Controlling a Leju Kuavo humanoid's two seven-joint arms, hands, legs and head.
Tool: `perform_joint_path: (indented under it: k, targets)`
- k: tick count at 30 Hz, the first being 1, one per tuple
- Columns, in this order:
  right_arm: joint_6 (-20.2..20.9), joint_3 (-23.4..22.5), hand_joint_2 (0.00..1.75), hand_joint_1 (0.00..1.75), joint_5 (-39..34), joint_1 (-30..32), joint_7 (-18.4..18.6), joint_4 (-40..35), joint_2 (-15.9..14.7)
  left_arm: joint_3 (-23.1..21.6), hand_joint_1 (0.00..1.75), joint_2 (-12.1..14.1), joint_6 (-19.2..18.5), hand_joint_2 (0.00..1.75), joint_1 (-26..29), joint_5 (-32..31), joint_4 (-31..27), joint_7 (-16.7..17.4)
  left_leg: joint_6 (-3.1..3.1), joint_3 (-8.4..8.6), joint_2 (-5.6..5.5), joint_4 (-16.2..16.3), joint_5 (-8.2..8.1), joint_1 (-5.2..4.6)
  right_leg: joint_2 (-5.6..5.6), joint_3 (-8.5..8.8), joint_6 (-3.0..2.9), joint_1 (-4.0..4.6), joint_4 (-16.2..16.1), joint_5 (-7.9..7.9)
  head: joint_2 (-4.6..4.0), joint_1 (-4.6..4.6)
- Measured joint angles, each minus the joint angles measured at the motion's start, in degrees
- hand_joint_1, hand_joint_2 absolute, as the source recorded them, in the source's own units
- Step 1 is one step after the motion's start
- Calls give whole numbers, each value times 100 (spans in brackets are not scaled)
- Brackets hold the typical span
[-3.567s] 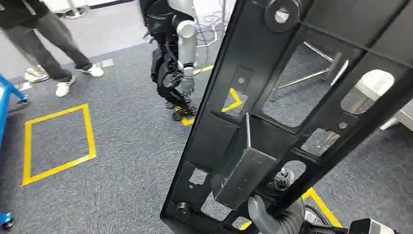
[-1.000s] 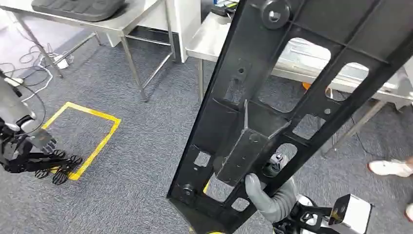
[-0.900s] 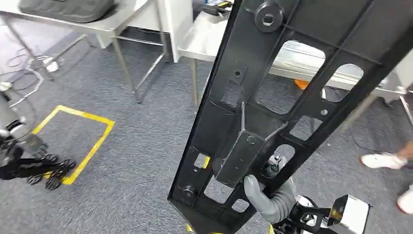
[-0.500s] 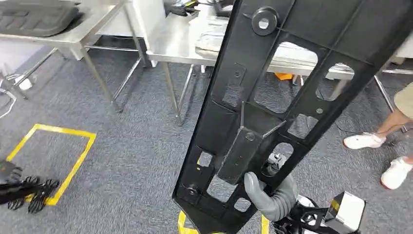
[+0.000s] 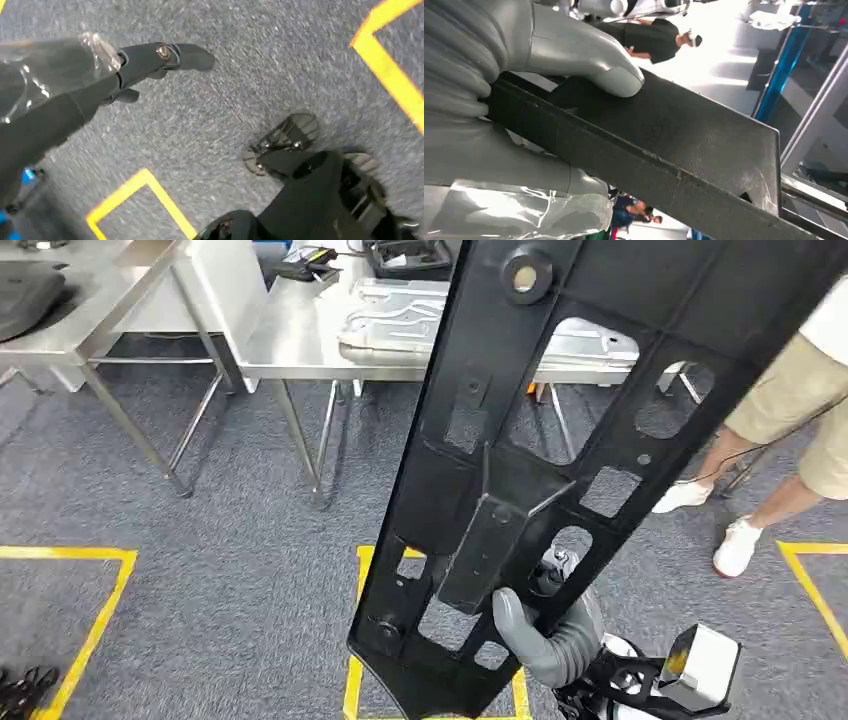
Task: Take the parts from the cabinet and place them on the table.
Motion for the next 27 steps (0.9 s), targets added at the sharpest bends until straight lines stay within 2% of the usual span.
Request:
perform_joint_path:
  k: [1,2,3,4,5,6,7,8,9,12,13,14,15,17,18,19,20,22,23,24,26,27]
  targets:
    - [-4,0,175,175,2,9,-2,0,0,-2,0,-4,-2,175,27,0,0,17,3,0,85,1,-4,-1,-48,-247,26,-7,506,-232,0,0]
    - [-11,0,175,175,4,23,0,0,-2,-2,0,-4,-18,175,37,0,0,67,9,-8,168,4,-11,-1,-58,-474,53,-13,964,-394,0,0]
    - [-35,0,175,175,9,48,2,0,-9,-2,0,-4,-48,175,39,0,0,140,3,-7,237,4,-16,-1,-63,-593,73,-27,1198,-415,0,0]
    - [-55,0,175,175,13,74,7,0,-15,-2,0,-4,-72,175,36,0,0,219,-7,-3,301,4,-27,1,-74,-562,90,-41,1116,-317,0,0]
    - [-68,0,175,175,24,92,9,0,-20,-2,0,-4,-96,175,33,2,0,276,-23,9,366,6,-41,7,-106,-373,100,-55,761,-108,0,0]
    - [-81,0,175,175,26,97,9,-2,-24,-2,0,-7,-101,175,33,2,0,315,-50,30,423,9,-60,14,-189,-65,111,-62,194,147,0,0]
    - [-81,-2,175,175,33,96,9,-2,-28,-2,0,-4,-103,175,33,2,0,334,-83,58,479,21,-87,17,-359,268,116,-64,-389,359,0,2]
    - [-83,-4,175,175,39,94,7,0,-26,-2,0,4,-101,175,30,9,4,358,-131,77,515,28,-123,-45,-601,402,93,-36,-672,342,0,2]
    - [-83,-4,175,175,42,105,9,-4,-28,-2,0,0,-96,175,25,18,7,372,-167,97,553,32,-152,-53,-482,405,22,-25,-671,373,0,-11]
    - [-88,-6,175,175,42,128,9,-4,-37,0,0,11,-55,175,15,41,11,354,-246,149,703,-1,-169,-40,-314,371,-85,-1,-659,361,0,-9]
    - [-85,-6,175,175,44,129,7,-13,-39,-2,0,15,-35,175,8,42,11,328,-302,131,598,39,-214,1,-260,381,-146,-46,-676,391,0,-11]
    - [-85,-6,175,175,46,118,5,-18,-42,0,0,20,-11,175,6,44,11,258,-320,60,355,230,-358,7,-212,378,-169,-49,-676,389,0,-15]
    - [-85,-6,175,175,46,115,9,-17,-50,0,0,20,17,175,9,59,11,173,-331,-131,226,650,-598,10,-174,375,-202,-49,-676,397,0,-20]
    - [-81,-2,175,175,44,117,7,-17,-50,0,0,20,44,175,23,72,11,78,-347,-622,149,1668,-1014,6,-20,361,-220,-38,-674,398,0,-17]
    - [-81,2,175,175,42,120,7,-15,-50,0,0,20,66,175,33,96,11,13,-347,-783,147,1971,-1075,8,24,360,-230,-36,-674,404,0,-20]
    - [-77,5,175,175,39,118,7,-15,-50,0,0,20,98,175,39,109,11,-77,-344,-819,146,1978,-989,10,116,363,-230,-32,-674,404,0,-17]
    - [-70,5,175,175,37,117,2,-15,-50,0,0,20,131,175,38,116,11,-144,-324,-717,135,1710,-794,9,190,368,-228,-30,-674,405,0,-20]
    - [-61,5,175,175,44,115,-33,-15,-48,0,0,20,149,175,23,118,11,-214,-240,-261,68,651,-249,-3,272,390,-221,-21,-674,409,0,-20]
    - [-63,5,175,175,89,116,-63,-15,-50,0,0,20,164,175,7,127,11,-216,-178,-63,-29,190,-84,-19,310,392,-215,-23,-674,413,0,-20]
    - [-68,5,175,175,129,119,-70,-13,-50,0,0,22,162,175,-20,146,11,-212,-161,-58,-34,87,-101,-47,351,381,-173,30,-648,400,0,-20]
    - [-81,5,175,175,177,118,-70,-13,-50,2,0,17,142,175,-32,164,11,-166,-141,-66,-26,97,-94,-60,358,373,-116,12,-671,409,0,-11]
    - [-83,5,175,175,188,118,-70,-13,-48,2,0,13,120,175,-36,179,11,-109,-104,-63,-23,91,-78,-74,366,380,-77,1,-698,424,0,-11]
